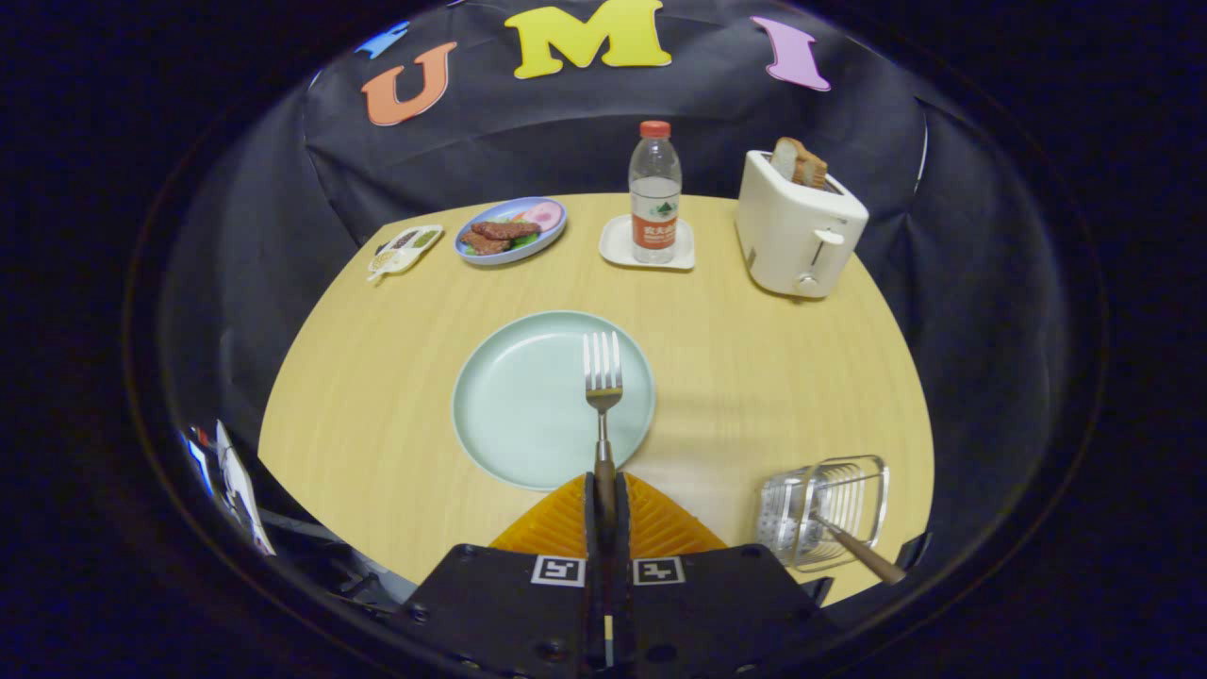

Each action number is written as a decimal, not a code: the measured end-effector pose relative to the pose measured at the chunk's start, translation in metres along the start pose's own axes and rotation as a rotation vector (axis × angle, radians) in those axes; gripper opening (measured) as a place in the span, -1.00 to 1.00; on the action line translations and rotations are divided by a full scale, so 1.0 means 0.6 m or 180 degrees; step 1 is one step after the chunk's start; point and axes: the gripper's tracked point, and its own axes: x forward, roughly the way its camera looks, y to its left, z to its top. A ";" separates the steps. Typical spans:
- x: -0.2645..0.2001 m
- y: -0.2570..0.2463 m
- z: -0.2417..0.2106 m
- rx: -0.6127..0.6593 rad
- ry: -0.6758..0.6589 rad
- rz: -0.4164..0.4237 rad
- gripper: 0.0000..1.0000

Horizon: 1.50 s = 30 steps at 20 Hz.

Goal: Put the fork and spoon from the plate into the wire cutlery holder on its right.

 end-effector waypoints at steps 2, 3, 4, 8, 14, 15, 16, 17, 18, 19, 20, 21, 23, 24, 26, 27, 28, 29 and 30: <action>-0.025 -0.042 -0.006 0.0012 0.0029 -0.0010 -0.92; -0.035 -0.059 -0.010 0.0029 0.0053 -0.0007 -0.92; -0.048 -0.078 -0.017 0.0043 0.0086 -0.0009 -0.92; -0.097 -0.137 -0.056 0.0036 0.0292 0.0088 -0.92; -0.129 -0.203 -0.115 0.0191 0.0717 0.0141 -0.91; -0.131 -0.213 -0.124 0.0254 0.0822 0.0129 -0.91; -0.134 -0.216 -0.131 0.0309 0.0914 0.0138 -0.90; -0.137 -0.219 -0.135 0.0393 0.1007 0.0169 -0.91; -0.139 -0.221 -0.138 0.0459 0.1089 0.0182 -0.91; -0.140 -0.222 -0.139 0.0542 0.1180 0.0186 -0.91; -0.141 -0.223 -0.138 0.0584 0.1235 0.0188 -0.91; -0.140 -0.227 -0.137 0.0611 0.1300 0.0156 -0.91; -0.134 -0.231 -0.140 0.0711 0.1456 0.0100 -0.90; -0.130 -0.228 -0.143 0.0793 0.1555 0.0094 -0.91; -0.127 -0.223 -0.147 0.0892 0.1766 0.0086 -0.91; -0.123 -0.220 -0.145 0.0911 0.1798 0.0091 -0.88; -0.122 -0.220 -0.138 0.0888 0.1814 0.0072 -0.88; -0.118 -0.223 -0.131 0.0854 0.1807 0.0044 -0.88; -0.115 -0.223 -0.125 0.0826 0.1811 0.0012 -0.88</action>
